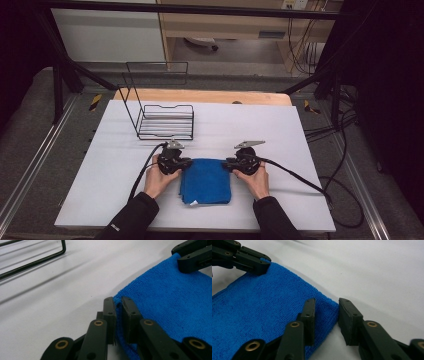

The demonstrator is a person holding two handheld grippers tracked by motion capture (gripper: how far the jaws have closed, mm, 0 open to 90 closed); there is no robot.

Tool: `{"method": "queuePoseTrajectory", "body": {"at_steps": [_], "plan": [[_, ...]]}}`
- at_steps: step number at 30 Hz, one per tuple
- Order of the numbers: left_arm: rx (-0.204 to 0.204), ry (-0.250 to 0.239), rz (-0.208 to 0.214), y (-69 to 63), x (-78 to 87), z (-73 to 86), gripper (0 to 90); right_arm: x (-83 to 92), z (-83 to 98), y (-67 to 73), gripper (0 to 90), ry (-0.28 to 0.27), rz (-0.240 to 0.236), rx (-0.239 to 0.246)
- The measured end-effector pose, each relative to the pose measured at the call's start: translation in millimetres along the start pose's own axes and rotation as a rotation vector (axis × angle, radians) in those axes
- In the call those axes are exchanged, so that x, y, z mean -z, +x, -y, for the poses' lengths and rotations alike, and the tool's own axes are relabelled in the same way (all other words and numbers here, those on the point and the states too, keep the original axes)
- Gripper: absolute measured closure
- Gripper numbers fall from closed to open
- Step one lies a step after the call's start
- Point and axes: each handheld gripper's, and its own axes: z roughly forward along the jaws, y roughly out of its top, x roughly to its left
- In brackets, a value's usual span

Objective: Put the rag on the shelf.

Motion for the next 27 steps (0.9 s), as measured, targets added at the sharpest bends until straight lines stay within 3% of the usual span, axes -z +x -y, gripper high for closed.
{"method": "queuePoseTrajectory", "body": {"at_steps": [10,15,27], "plan": [[0.017,-0.011,0.014,2.4,0.8,0.7,83.6,0.8,-2.0,-1.1,83.5,0.011,-0.033,-0.041],[0.021,-0.015,0.020,3.3,5.4,-0.1,84.5,4.4,-3.1,0.0,84.8,0.001,-0.047,-0.050],[0.007,-0.082,0.029,-2.5,25.6,-2.6,84.6,24.0,-6.8,7.3,84.8,-0.086,-0.080,-0.040]]}}
